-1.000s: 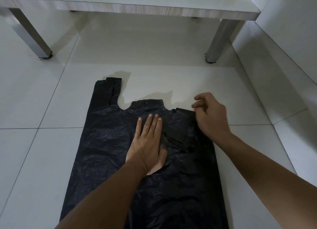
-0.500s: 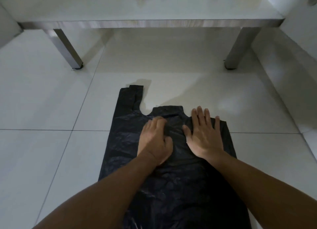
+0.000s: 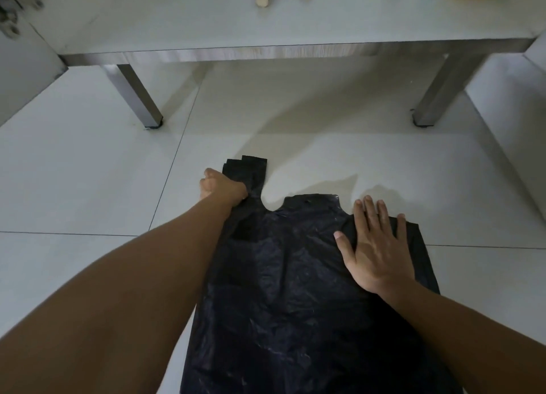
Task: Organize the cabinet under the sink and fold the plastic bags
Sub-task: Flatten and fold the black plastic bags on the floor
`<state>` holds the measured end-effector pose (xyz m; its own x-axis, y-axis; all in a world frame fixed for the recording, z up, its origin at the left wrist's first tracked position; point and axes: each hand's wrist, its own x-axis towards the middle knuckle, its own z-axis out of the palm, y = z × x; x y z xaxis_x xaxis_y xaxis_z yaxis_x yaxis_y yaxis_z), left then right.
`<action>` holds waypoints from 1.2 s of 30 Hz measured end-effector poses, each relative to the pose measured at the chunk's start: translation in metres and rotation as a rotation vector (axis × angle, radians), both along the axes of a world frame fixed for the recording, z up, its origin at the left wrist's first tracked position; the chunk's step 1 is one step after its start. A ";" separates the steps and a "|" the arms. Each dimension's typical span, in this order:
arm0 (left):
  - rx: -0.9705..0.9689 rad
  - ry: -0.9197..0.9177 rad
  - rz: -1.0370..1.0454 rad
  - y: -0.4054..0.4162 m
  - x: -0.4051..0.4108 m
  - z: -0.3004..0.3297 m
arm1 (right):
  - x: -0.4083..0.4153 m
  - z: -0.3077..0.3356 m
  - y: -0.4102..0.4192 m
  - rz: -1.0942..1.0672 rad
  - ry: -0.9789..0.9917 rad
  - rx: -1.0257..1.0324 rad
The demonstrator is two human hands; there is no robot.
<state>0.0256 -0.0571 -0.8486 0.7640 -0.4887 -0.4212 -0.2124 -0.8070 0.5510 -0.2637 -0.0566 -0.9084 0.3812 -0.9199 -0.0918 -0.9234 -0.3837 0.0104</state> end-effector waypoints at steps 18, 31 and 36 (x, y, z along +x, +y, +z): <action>-0.120 0.312 0.040 -0.005 0.005 0.021 | 0.001 -0.001 0.000 -0.006 0.011 -0.006; -0.011 -0.045 -0.237 -0.009 0.005 0.005 | 0.000 -0.001 0.000 -0.010 0.009 -0.020; 0.045 -0.169 -0.222 -0.009 -0.008 0.002 | 0.000 -0.001 0.000 -0.009 -0.006 -0.025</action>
<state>0.0179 -0.0662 -0.8470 0.7019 -0.6355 -0.3217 -0.4725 -0.7534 0.4573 -0.2633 -0.0564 -0.9098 0.3729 -0.9254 -0.0669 -0.9271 -0.3746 0.0145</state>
